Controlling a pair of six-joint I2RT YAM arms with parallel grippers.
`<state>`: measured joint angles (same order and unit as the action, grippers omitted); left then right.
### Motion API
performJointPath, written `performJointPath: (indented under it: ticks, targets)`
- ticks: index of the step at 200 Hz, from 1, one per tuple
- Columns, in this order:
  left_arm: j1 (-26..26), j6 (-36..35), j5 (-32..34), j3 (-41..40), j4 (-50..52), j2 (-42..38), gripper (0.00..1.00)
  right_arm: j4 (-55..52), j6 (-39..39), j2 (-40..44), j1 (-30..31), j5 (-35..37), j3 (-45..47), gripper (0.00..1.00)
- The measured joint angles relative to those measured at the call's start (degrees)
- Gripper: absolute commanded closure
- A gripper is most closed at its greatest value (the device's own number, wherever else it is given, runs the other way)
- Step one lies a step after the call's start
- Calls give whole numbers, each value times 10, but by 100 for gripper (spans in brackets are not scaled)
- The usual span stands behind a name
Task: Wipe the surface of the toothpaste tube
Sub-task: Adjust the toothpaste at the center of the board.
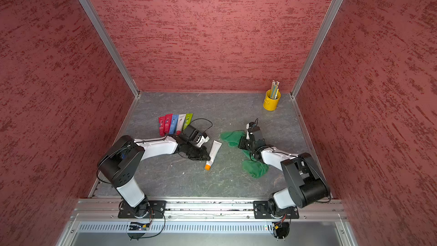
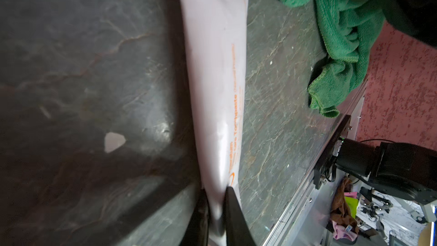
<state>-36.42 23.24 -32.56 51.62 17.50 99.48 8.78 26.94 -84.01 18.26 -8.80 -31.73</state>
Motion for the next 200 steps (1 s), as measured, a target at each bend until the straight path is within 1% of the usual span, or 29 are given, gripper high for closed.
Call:
performJointPath:
  ticks: [23, 41, 61, 104, 118, 134, 148, 164, 200]
  targets:
    - [-13, -5, 38, 20, 29, -1, 95, 5, 0, 0, 0, -1, 5, 100]
    - [-28, -10, 95, 42, 74, -10, 96, 8, 0, 0, 0, -2, 8, 100]
    - [-49, -15, 189, 79, 155, -21, 96, 10, 0, 0, 0, -2, 8, 100]
    - [-101, -21, 393, 196, 334, -22, 95, 13, 0, -1, 0, -3, 8, 100]
    - [-118, -18, 460, 235, 389, -10, 95, 14, 0, -4, 0, -4, 8, 100]
    - [-133, -11, 520, 270, 437, 21, 95, 18, 0, -9, 0, -6, 8, 100]
    - [-146, -6, 562, 290, 470, 57, 95, 21, 0, -12, 0, -8, 8, 100]
    - [-159, -1, 595, 299, 496, 100, 95, 22, 0, -13, 0, -9, 8, 100]
    - [-183, 6, 632, 310, 528, 163, 91, 23, 0, -15, 0, -11, 8, 100]
